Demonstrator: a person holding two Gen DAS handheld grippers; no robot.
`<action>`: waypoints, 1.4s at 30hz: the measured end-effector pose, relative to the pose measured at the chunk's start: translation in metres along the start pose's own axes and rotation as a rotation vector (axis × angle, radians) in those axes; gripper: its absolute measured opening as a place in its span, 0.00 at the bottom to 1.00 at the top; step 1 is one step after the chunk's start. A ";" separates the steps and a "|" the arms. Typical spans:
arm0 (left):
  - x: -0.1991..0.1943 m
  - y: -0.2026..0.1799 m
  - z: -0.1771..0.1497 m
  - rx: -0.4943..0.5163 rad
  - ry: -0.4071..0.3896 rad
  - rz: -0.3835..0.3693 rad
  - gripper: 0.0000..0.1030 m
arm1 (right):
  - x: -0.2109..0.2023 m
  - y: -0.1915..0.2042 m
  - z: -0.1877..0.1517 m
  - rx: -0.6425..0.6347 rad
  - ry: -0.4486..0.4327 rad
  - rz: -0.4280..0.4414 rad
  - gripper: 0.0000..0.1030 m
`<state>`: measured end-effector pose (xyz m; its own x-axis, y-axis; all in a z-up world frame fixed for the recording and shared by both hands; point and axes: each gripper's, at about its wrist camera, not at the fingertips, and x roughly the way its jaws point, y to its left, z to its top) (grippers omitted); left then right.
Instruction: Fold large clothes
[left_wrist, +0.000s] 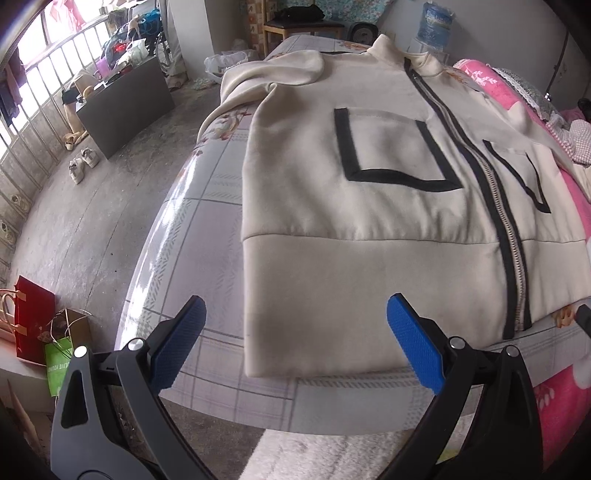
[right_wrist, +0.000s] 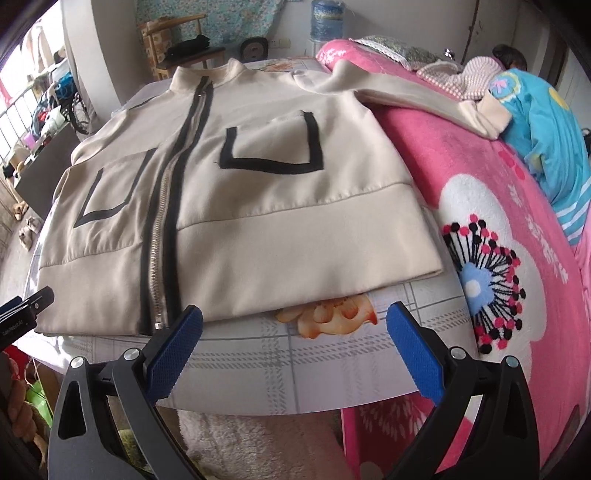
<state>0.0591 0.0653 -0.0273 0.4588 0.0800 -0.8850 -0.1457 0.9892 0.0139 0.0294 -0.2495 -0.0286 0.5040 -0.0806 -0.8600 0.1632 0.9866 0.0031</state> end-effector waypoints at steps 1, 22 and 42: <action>0.005 0.007 -0.001 0.000 -0.009 -0.013 0.92 | 0.005 -0.011 0.000 0.016 0.006 -0.008 0.94; 0.029 0.021 0.001 0.056 -0.064 -0.103 0.64 | 0.043 -0.093 0.031 0.131 -0.042 -0.002 0.43; -0.032 0.033 0.002 0.109 -0.148 -0.188 0.04 | -0.010 -0.080 0.024 0.036 -0.111 0.032 0.05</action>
<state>0.0412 0.0951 0.0028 0.5932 -0.0977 -0.7991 0.0457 0.9951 -0.0877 0.0316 -0.3310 -0.0083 0.5996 -0.0661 -0.7976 0.1745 0.9834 0.0496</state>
